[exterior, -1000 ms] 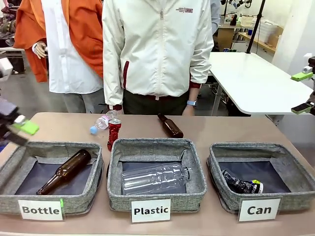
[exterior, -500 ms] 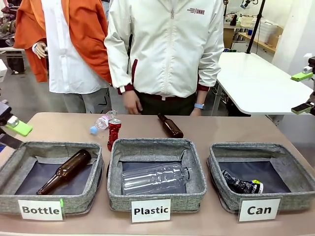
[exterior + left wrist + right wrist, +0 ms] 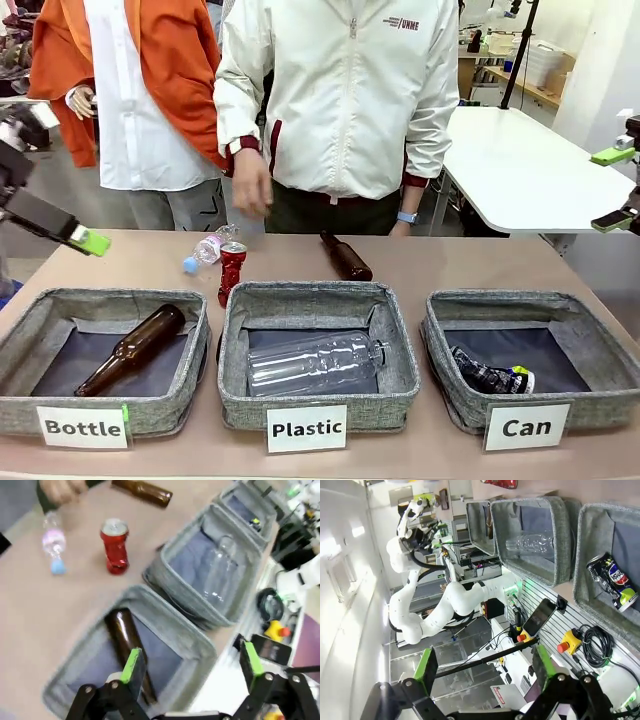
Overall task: Sort the can waste into the basket.
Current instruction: Pick up the can waste from the table and place it in the right Fabric basket.
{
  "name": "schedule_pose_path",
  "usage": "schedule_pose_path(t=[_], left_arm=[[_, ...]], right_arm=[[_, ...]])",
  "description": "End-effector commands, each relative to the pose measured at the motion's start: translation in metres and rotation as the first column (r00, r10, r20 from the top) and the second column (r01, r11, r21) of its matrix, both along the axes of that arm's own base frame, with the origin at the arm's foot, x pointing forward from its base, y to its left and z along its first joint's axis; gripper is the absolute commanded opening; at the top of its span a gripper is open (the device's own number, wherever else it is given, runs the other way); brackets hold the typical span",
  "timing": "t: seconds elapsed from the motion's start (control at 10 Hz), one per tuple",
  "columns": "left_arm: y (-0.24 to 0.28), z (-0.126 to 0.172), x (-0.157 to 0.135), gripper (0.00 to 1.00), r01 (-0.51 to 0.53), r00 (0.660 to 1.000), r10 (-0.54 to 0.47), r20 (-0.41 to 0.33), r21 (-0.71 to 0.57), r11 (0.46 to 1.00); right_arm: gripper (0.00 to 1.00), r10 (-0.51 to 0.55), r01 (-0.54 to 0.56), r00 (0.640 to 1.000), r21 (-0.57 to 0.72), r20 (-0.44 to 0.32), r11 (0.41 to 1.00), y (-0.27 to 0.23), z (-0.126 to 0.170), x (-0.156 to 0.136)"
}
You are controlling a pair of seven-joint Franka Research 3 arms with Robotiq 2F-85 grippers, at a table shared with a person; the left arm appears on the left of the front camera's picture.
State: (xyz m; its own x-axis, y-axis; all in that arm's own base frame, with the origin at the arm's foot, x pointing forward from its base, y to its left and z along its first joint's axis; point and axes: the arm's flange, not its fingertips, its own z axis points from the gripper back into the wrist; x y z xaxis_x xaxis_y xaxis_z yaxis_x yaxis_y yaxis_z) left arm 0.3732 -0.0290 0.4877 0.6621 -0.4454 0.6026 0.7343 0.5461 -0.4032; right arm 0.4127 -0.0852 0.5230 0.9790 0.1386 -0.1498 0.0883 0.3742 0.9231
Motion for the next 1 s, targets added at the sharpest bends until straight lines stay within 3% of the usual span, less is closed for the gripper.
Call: schedule_pose_path(t=[0.0,0.2,0.3,0.4,0.5,0.7,0.9], left_arm=[[-0.006,-0.023,0.042,0.98,0.031,0.998,-0.029,0.064,-0.039,0.999],[-0.001,-0.033,0.080,0.98,0.040,0.999,-0.037,0.034,-0.081,0.996],[0.012,-0.032,0.087,0.98,0.064,0.995,-0.071,-0.072,-0.097,0.993],[0.043,-0.010,0.065,0.98,0.201,0.963,-0.229,-0.144,-0.186,0.962],[0.075,0.009,0.034,0.98,0.201,0.969,-0.222,-0.112,-0.177,0.964],[0.132,0.025,-0.014,0.98,0.074,0.997,-0.076,-0.005,-0.145,0.987],[0.188,0.026,-0.043,0.98,-0.091,0.994,0.100,0.048,-0.154,0.984]], right_arm=[[1.00,0.021,-0.021,1.000,-0.004,0.014,1.000,-0.003,0.003,0.000],[1.00,0.021,-0.021,1.000,-0.004,0.014,1.000,-0.003,0.003,0.000],[1.00,0.021,-0.021,1.000,-0.004,0.014,1.000,-0.003,0.003,0.000],[1.00,0.021,-0.021,1.000,-0.004,0.014,1.000,-0.003,0.003,0.000],[1.00,0.021,-0.021,1.000,-0.004,0.014,1.000,-0.003,0.003,0.000],[1.00,0.021,-0.021,1.000,-0.004,0.014,1.000,-0.003,0.003,0.000],[1.00,0.021,-0.021,1.000,-0.004,0.014,1.000,-0.003,0.003,0.000]])
